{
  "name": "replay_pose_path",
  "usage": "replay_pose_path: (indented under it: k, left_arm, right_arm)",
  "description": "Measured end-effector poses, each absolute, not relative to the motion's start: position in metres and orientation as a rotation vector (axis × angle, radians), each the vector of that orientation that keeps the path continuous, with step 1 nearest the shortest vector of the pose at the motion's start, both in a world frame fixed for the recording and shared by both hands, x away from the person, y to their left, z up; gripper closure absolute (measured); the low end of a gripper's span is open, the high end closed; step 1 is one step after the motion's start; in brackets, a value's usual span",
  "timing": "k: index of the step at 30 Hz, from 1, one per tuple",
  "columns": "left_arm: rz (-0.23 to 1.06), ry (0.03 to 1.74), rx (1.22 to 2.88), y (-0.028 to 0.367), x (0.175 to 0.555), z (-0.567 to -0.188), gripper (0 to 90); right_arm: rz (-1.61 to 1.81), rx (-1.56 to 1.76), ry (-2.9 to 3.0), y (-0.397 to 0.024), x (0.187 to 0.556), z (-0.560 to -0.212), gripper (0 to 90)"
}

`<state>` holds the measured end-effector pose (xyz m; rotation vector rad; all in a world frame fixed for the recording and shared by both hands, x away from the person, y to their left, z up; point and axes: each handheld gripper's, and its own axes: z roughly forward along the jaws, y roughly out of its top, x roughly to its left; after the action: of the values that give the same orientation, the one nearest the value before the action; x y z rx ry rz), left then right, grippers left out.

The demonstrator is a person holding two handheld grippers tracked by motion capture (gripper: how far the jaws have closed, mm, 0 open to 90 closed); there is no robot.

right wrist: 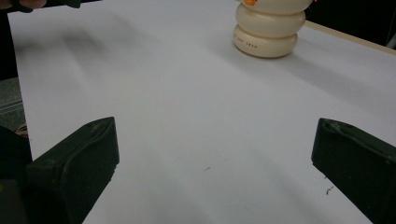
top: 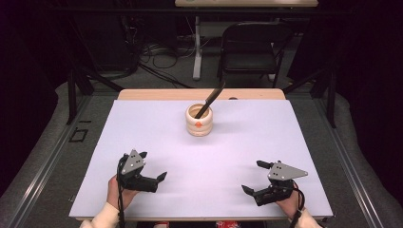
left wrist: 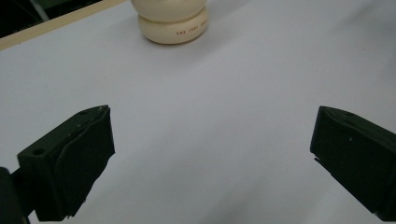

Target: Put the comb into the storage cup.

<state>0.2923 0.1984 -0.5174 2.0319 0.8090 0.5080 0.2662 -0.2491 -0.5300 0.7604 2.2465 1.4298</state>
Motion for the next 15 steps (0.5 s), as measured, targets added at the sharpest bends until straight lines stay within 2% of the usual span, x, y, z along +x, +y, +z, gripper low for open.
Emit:
replay_pose_path:
  k: [15]
  left_arm:
    - [0.498, 0.819, 2.028, 0.205, 0.275, -0.526, 0.0]
  right_arm:
    - [1.431, 0.763, 2.247, -0.249, 0.266, -0.530, 0.2]
